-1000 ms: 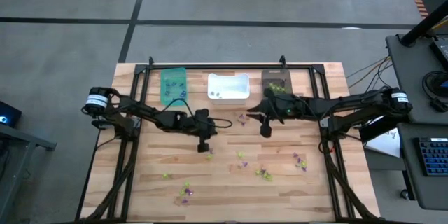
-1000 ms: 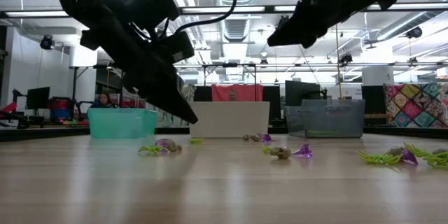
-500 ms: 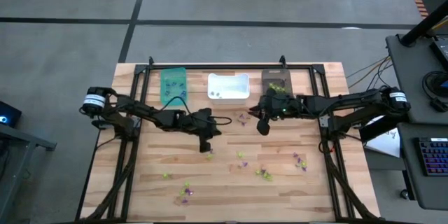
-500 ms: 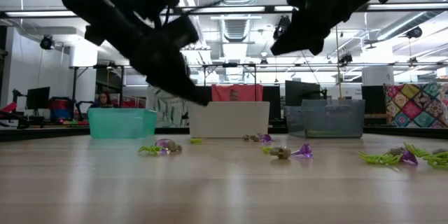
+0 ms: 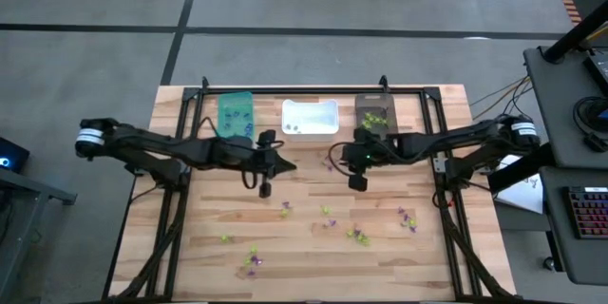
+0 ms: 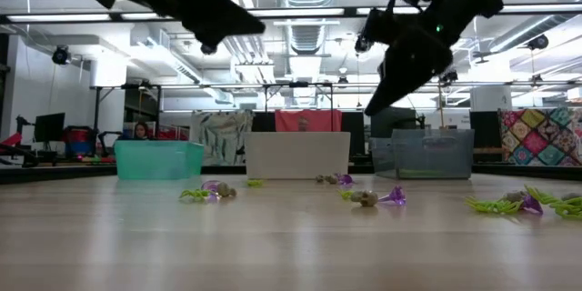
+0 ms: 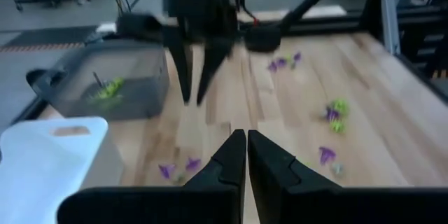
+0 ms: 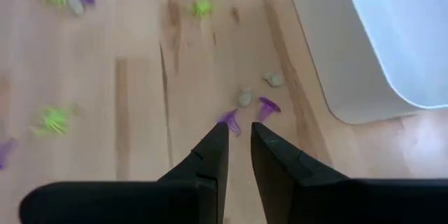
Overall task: Sort Halloween decoration
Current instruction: Put the purple witch hat toy into the light blue bin
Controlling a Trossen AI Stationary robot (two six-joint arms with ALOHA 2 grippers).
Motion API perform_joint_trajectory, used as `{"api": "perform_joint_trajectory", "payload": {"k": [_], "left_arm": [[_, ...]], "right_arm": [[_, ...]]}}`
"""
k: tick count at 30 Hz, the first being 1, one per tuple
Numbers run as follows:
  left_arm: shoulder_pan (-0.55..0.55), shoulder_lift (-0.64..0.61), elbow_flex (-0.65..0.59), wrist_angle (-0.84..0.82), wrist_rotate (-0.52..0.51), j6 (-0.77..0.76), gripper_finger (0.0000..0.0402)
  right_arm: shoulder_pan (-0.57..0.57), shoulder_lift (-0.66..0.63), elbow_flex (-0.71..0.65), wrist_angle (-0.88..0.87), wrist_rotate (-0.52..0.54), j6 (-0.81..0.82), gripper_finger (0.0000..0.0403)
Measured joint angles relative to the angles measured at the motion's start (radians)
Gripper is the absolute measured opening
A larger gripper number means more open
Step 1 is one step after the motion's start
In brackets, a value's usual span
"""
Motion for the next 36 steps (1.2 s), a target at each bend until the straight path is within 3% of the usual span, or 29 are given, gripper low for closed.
{"api": "perform_joint_trajectory", "payload": {"k": [18,30,36], "left_arm": [[0.001,0.001,-0.003,0.000,-0.003,0.024,0.0000],[0.001,0.003,-0.003,0.009,-0.003,0.021,0.0000],[0.001,0.003,-0.003,0.009,-0.003,0.020,0.0000]], "right_arm": [[0.001,0.203,0.005,0.112,-0.008,-0.036,0.0173],[-0.005,0.386,0.108,0.096,0.018,-0.077,0.0163],[-0.009,0.410,0.138,0.074,0.011,-0.077,0.0132]]}}
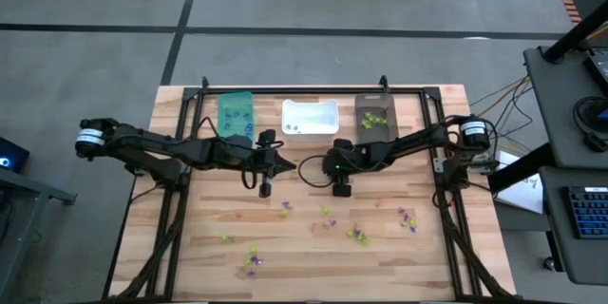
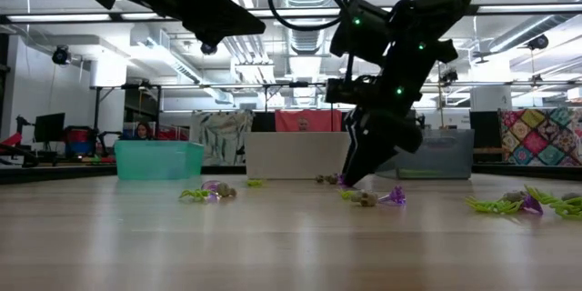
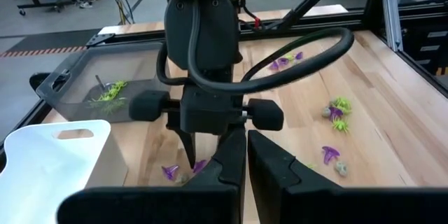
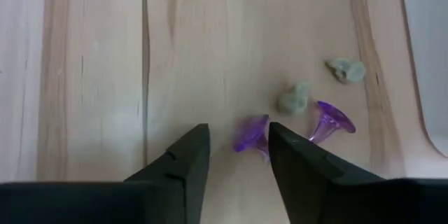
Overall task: Sort Halloween decoration
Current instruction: Put the purple witch hat toy into the light blue bin
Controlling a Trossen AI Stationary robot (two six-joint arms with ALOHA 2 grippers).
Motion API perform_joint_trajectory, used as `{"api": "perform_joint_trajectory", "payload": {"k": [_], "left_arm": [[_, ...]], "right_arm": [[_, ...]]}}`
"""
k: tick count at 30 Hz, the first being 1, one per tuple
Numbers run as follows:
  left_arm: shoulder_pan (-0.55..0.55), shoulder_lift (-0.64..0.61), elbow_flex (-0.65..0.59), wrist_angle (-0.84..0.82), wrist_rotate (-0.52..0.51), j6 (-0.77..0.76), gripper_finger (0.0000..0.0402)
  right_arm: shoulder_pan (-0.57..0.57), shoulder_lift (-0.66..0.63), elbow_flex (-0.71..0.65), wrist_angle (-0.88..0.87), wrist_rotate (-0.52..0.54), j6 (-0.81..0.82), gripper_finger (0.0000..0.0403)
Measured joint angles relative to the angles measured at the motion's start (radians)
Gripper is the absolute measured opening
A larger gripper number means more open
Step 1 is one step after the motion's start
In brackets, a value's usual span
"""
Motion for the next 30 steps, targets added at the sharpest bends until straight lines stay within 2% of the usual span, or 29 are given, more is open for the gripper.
{"api": "perform_joint_trajectory", "payload": {"k": [11,21,26,30], "left_arm": [[0.000,0.001,0.000,0.000,0.000,-0.001,0.0000],[-0.002,0.001,-0.014,0.019,0.002,-0.032,0.0000],[-0.005,0.001,-0.081,0.153,0.011,-0.058,0.0000],[-0.005,0.001,-0.137,0.238,0.012,-0.098,0.0000]], "right_arm": [[-0.002,-0.004,0.001,0.001,-0.023,0.000,0.0018],[0.001,-0.059,-0.004,-0.001,-0.047,0.008,0.0009],[0.001,-0.101,-0.018,0.017,-0.053,0.008,0.0009],[0.006,-0.143,-0.054,0.095,-0.084,0.008,0.0009]]}}
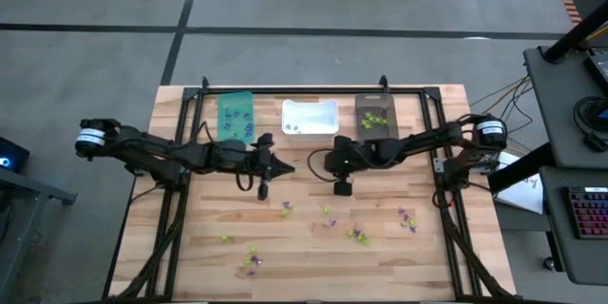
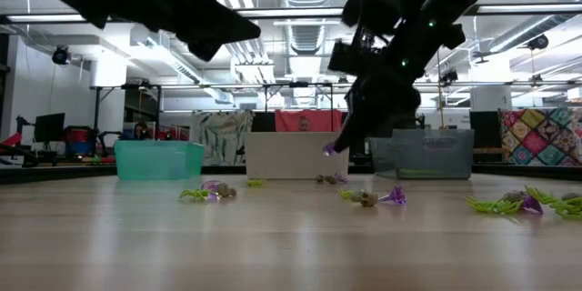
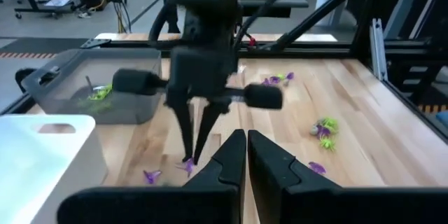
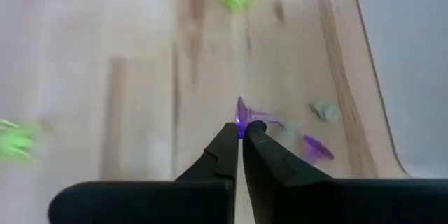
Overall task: Sort Halloween decoration
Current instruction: Put the purple witch hat toy into the light blue bin
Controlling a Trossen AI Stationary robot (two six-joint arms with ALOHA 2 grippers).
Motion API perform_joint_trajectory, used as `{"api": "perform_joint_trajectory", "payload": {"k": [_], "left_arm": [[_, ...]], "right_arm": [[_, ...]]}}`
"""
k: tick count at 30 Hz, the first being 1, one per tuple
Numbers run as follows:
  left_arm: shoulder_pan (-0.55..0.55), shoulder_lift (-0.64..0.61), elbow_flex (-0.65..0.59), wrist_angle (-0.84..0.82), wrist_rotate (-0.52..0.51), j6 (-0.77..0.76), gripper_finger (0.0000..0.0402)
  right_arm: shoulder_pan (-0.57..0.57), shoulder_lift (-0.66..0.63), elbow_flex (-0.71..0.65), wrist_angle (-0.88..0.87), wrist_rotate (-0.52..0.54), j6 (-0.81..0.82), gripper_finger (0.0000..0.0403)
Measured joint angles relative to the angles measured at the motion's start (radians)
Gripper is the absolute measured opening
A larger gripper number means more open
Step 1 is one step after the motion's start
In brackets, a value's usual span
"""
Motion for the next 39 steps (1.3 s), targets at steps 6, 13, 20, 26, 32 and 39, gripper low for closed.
{"api": "perform_joint_trajectory", "payload": {"k": [6,13,20,26,32,39], "left_arm": [[-0.005,0.000,-0.051,0.099,0.006,-0.049,0.0000],[-0.018,0.000,-0.093,0.235,0.025,-0.064,0.0000],[-0.039,0.000,-0.094,0.246,0.026,-0.061,0.0034],[-0.054,0.000,-0.094,0.246,0.023,-0.005,0.0106],[-0.057,0.013,-0.094,0.264,-0.010,0.053,0.0161],[-0.057,0.160,-0.094,0.435,-0.010,0.075,0.0168]], "right_arm": [[0.001,-0.055,-0.072,0.259,-0.108,0.013,0.0009],[0.005,-0.059,-0.085,0.533,-0.240,0.016,0.0009],[0.010,-0.058,-0.086,0.639,-0.280,0.016,0.0009],[0.017,-0.058,-0.086,0.646,-0.281,0.029,0.0009],[0.017,-0.057,-0.086,0.647,-0.281,0.029,0.0009],[0.017,-0.057,-0.086,0.645,-0.281,0.028,0.0009]]}}
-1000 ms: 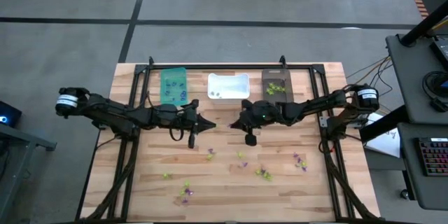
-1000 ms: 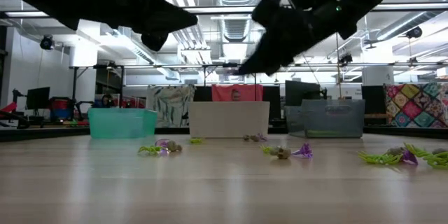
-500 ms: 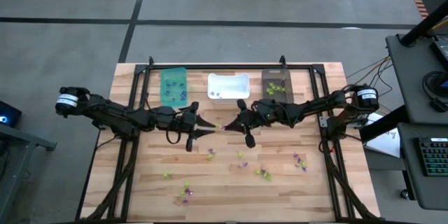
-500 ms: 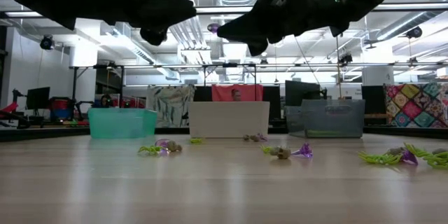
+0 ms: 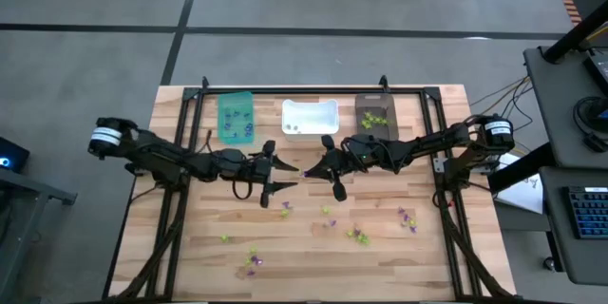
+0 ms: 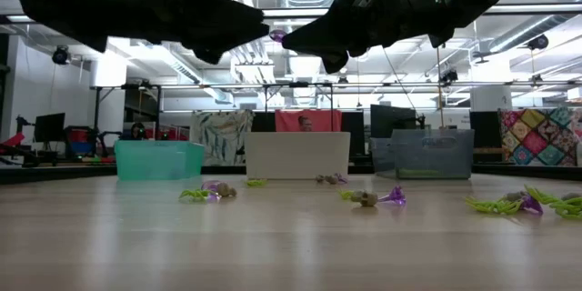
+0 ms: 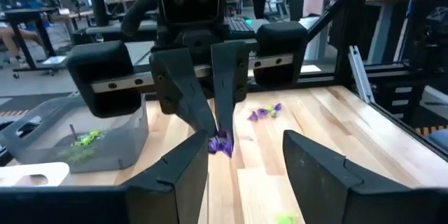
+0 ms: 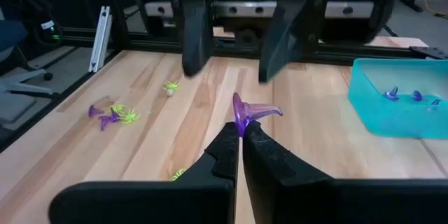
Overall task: Sort Halloween decoration
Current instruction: Put the purple witch hat toy into the light blue bin
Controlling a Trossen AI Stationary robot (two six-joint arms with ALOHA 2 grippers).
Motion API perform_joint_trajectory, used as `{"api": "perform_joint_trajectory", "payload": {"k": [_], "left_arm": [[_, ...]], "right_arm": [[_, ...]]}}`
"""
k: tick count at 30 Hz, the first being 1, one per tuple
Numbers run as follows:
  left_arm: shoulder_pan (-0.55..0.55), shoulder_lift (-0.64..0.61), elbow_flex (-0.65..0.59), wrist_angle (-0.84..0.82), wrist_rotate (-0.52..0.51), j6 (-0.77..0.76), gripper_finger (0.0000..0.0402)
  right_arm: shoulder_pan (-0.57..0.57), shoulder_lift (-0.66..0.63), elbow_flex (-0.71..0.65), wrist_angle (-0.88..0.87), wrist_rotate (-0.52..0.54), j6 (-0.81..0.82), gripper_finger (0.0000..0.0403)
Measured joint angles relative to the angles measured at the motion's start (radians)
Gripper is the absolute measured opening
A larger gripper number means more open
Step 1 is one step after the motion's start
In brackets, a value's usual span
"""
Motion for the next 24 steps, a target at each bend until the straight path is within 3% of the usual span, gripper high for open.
{"api": "perform_joint_trajectory", "payload": {"k": [7,13,24], "left_arm": [[0.003,0.115,0.000,0.140,-0.100,0.005,0.0168],[0.003,0.152,0.000,0.203,-0.107,0.018,0.0148],[0.003,0.153,0.000,0.203,-0.106,0.023,0.0025]], "right_arm": [[0.003,0.000,0.000,-0.006,0.000,-0.001,0.0009],[0.005,0.000,0.000,-0.006,0.000,-0.002,0.0009],[0.004,0.000,0.000,-0.010,0.001,-0.002,0.0009]]}}
